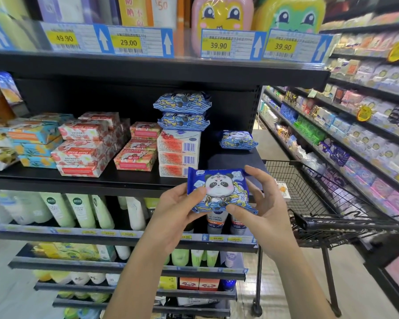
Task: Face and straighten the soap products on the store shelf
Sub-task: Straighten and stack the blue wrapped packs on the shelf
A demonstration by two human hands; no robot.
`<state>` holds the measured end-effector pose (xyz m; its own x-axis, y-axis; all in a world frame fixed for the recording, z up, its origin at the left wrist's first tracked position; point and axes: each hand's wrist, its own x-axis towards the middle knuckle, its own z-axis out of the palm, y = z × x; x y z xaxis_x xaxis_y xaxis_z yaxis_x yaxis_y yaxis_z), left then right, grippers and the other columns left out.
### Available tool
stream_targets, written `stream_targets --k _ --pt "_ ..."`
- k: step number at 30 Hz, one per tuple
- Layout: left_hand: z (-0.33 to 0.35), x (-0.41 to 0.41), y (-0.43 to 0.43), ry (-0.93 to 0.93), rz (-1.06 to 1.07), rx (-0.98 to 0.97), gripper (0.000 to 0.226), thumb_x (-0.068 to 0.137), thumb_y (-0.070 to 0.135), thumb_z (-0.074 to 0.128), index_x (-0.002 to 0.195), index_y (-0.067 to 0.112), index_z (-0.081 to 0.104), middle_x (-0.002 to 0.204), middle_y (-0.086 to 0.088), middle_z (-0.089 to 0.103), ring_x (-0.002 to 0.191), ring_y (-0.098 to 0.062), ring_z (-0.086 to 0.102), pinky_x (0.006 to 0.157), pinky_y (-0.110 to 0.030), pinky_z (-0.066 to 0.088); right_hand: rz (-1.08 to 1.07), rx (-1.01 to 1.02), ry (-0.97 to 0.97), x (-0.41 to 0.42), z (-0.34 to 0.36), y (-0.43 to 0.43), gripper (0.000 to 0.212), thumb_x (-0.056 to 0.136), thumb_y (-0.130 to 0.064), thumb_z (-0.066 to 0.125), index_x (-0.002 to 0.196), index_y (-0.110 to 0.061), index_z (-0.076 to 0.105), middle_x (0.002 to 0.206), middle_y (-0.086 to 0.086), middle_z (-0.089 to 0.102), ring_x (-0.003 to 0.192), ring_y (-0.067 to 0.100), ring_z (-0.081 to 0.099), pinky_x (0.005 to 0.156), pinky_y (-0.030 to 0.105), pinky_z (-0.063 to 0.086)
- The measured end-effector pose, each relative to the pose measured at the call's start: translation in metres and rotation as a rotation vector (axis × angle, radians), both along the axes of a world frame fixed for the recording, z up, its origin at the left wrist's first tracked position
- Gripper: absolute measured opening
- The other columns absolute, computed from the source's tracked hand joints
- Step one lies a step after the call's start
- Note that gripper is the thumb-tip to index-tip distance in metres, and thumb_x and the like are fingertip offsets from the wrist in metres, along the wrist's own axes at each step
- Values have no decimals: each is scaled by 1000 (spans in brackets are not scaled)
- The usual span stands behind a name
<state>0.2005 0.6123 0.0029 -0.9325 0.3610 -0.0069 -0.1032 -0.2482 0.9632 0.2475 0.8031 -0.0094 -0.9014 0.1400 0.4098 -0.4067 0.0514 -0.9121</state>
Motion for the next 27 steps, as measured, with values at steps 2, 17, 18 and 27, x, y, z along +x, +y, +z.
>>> stream_targets --k 2,17,18,27 --pt "-2 -1 0 2 35 2 33 98 16 64 130 11 64 119 -9 75 113 -26 71 98 -40 56 -25 107 19 -1 0 3 77 80 9 80 141 -26 50 140 -9 58 128 6 58 96 30 55" --pt "-5 -14 14 98 24 -38 31 95 11 70 125 16 67 117 0 76 110 -16 72 85 -25 58 -180 816 96 -28 17 29 86 67 -31 96 142 -24 54 136 -14 51 133 5 41 107 12 36" --pt "-5 -16 14 121 40 -60 31 94 12 70 125 17 68 116 3 77 109 -13 72 84 -22 57 -180 805 88 -29 19 32 85 67 -31 96 141 -25 54 135 -15 52 132 5 43 105 12 38" --pt "-26 -43 9 678 240 -839 52 93 34 73 142 25 59 138 13 59 132 -3 49 112 -18 32 -191 663 -134 -85 26 63 80 66 -37 95 136 -28 58 128 -9 62 110 4 63 95 30 56"
